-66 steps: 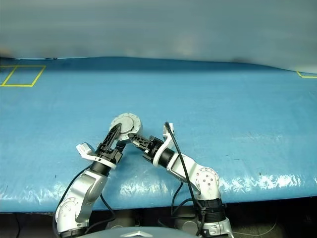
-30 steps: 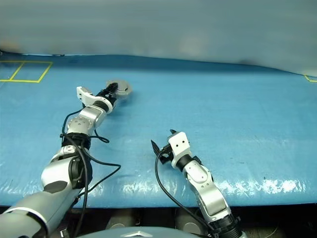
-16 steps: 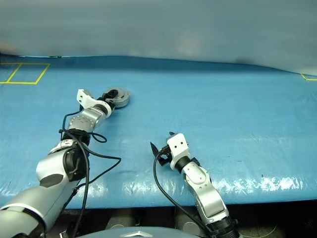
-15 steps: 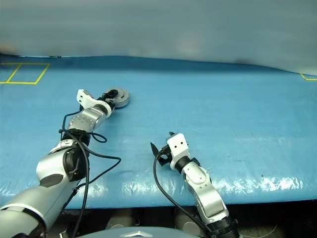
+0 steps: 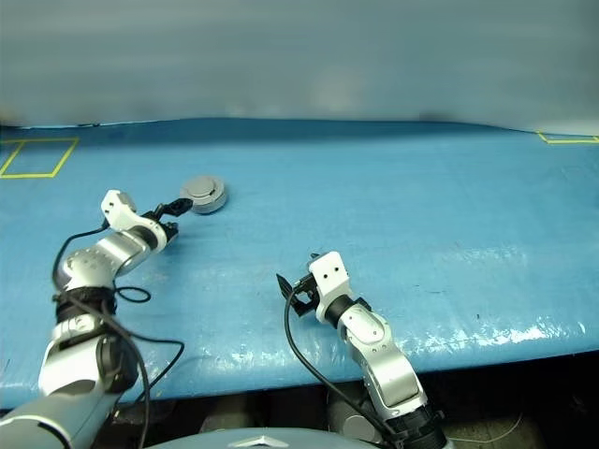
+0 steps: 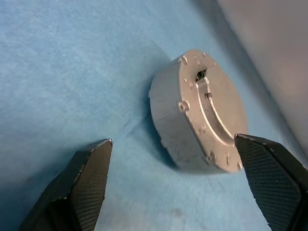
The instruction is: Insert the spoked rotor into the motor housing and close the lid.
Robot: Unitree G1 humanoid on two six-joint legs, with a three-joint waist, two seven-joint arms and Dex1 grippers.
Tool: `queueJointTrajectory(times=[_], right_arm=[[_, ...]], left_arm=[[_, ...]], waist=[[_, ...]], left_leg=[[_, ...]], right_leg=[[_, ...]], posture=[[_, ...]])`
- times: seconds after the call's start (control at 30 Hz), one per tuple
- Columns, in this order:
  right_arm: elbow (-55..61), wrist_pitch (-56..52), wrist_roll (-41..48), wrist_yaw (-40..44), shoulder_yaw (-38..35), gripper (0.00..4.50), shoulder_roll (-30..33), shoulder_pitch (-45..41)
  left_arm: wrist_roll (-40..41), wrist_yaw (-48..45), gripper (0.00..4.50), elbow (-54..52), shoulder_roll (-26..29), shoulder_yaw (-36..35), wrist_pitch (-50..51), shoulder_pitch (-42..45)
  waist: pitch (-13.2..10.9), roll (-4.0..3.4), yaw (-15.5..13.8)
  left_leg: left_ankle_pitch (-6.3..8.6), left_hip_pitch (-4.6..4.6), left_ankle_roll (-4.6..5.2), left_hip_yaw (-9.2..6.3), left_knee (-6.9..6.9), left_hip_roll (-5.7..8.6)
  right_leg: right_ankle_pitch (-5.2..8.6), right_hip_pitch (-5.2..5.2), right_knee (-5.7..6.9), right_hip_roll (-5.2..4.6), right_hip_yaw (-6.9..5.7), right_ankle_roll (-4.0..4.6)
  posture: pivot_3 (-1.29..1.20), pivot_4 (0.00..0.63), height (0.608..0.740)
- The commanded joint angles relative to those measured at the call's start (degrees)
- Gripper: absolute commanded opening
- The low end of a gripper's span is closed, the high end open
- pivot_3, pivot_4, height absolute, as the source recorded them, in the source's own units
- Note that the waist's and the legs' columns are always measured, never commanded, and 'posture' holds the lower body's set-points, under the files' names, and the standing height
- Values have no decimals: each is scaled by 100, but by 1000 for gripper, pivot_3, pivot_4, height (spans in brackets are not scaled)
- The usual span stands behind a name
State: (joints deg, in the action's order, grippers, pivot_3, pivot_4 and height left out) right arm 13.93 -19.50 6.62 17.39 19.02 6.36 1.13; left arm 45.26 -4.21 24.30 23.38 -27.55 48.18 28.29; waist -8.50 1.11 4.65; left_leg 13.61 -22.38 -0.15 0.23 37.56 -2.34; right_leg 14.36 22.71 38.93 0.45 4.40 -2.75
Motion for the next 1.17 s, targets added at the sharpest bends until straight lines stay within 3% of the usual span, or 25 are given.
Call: queueJointTrajectory(times=[0.03, 0.1, 0.23, 0.5, 0.67, 1.17], right_arm=[[280, -17, 227, 43, -158, 4500, -110, -17], [290, 109, 265, 31, -235, 4500, -139, 7], [312, 507, -6, -24, -187, 4500, -58, 47], [321, 925, -291, -15, -299, 4500, 228, 146], [364, 1164, -361, -30, -406, 4500, 363, 357], [478, 1217, -399, -96, -346, 4500, 211, 646]], left_arm=[[-455, -832, 4462, -1610, 292, 943, 22, -1215], [-842, -1449, 4462, -2738, 517, 1487, -620, -2030], [-1742, -1758, 4462, -3686, 409, 1793, -2276, -2991], [-3384, -1412, 4462, -4243, -116, 2358, -4387, -3804], [-3917, -1177, 4462, -4306, -481, 2605, -4912, -3967], [-3568, -1545, 4462, -4220, -755, 2727, -4666, -4082]], waist=[[1, -1, -10], [1, -1, -26], [-3, 7, -180], [-3, 11, -313], [-4, 13, -322], [-5, 13, -294]], left_leg=[[-1, -2, -2, 0, 0, -15], [-1, -6, -4, 5, -6, -20], [-1, -27, -4, 9, -20, -19], [1, -67, 8, 29, -29, -9], [7, -76, 18, 36, -26, -8], [7, -76, 18, 35, -22, -19]], right_leg=[[1, 2, 0, 1, 0, 2], [4, 9, 0, -3, 6, 8], [25, 31, -10, -51, 3, 69], [31, 75, -13, -51, -12, 72], [36, 77, -21, -49, -12, 55], [38, 77, -21, -33, -12, 53]], posture=[[0, 150, 740], [0, 150, 740], [0, 150, 740], [0, 150, 740], [0, 150, 740], [0, 150, 740]])
